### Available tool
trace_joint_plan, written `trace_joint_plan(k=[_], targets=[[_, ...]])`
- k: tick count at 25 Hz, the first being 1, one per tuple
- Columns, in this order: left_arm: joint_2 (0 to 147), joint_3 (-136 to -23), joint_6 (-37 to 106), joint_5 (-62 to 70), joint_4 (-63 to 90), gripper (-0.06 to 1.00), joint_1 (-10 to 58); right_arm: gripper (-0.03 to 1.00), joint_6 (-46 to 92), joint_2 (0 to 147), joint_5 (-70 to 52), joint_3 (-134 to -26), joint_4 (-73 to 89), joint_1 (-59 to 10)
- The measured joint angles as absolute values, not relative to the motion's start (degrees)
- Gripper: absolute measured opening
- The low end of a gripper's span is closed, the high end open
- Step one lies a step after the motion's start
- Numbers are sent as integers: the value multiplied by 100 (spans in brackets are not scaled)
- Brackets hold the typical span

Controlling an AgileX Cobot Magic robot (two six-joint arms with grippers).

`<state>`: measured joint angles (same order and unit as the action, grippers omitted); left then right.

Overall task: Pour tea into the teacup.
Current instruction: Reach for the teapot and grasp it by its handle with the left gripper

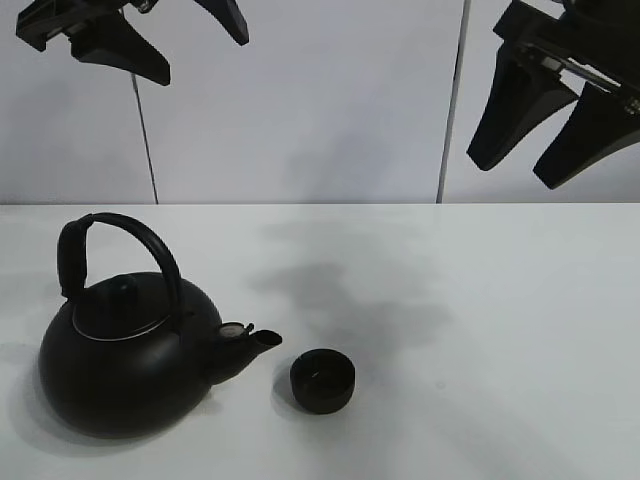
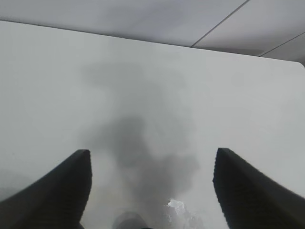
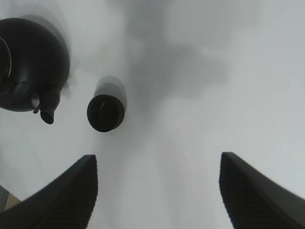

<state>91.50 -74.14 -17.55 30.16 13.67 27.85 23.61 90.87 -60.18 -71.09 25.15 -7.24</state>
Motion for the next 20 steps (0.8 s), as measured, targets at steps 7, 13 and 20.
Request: trace_joint_plan(k=[7, 13, 20], targets=[[9150, -7414, -1755, 3016, 1367, 52, 2785, 50, 2361, 9087, -6023, -7109, 2728, -724], [9150, -7414, -1755, 3016, 1367, 52, 2785, 50, 2361, 9087, -6023, -7104, 2734, -724], [9150, -7414, -1755, 3016, 1367, 52, 2785, 50, 2361, 9087, -6023, -7104, 2741, -724]])
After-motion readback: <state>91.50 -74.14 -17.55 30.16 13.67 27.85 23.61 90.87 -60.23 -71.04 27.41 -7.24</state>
